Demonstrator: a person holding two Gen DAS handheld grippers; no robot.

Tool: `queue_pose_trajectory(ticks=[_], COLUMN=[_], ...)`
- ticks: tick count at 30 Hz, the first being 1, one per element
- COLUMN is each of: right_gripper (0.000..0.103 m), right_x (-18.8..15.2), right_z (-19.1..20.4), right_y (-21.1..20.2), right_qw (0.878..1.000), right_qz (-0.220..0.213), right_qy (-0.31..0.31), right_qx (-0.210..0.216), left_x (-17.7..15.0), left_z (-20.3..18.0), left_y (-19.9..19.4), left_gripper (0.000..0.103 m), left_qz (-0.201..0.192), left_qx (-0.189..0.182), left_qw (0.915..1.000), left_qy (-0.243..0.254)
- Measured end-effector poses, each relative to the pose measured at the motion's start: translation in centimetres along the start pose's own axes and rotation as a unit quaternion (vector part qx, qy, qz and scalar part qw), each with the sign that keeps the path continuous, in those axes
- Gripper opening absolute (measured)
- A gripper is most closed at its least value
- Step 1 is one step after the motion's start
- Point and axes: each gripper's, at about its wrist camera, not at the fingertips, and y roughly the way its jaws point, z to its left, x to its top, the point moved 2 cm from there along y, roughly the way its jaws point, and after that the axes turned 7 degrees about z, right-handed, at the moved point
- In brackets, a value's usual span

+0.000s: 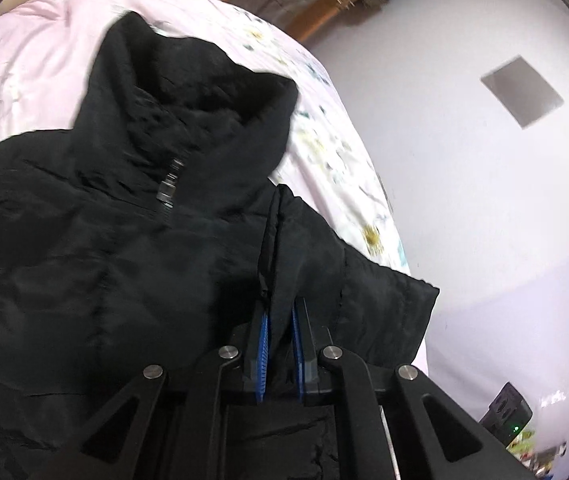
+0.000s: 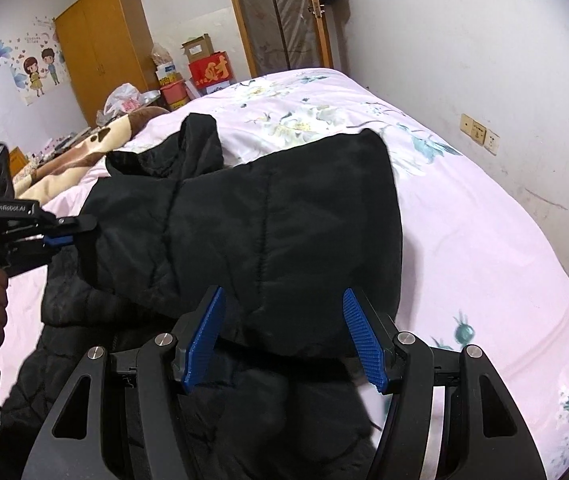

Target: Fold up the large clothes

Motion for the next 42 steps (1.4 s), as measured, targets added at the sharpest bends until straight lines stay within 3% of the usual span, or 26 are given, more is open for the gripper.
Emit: queue_pose_trajectory(ticks=[7,10,20,28,42], right_gripper=[0.062,0.062,0.062,0.062,0.063], right_x=[0.8,1.4,2.3,2.4,2.0], right_z=[2.0,2.8,5.2,4.4,4.7], right_y=[1.1,1.8,5.0,7.1,9.6], right_qw=[1.0,1.0,0.999,0.998,0.994], right_qz=[0.002,0.003,0.024,0.048,0.079], right_qy=[-0.006,-0.013,-0.035,-0.046,-0.065], right_qx=[0.008,0.011,0.006,-0.022,-0.046], left_x=[-0.2,-0.8,-2.4,-3.2,-3.8], left_z=[2.7,4.5,8.4,10.5,11.9], left_y=[-2.7,-4.4,-4.6,-3.0,-1.4], left_gripper=[0.011,0.011,0.011,0.011,0.016], left_qz=[-0.04,-0.074,-0.067,-0.061,-0.041], left_qx=[0.007,0.043,0.073,0.093,0.133], left_qw=[0.9988,0.9959,0.9935,0.9913,0.9883], left_qy=[-0.026,-0.031,-0.055,-0.07,-0.063])
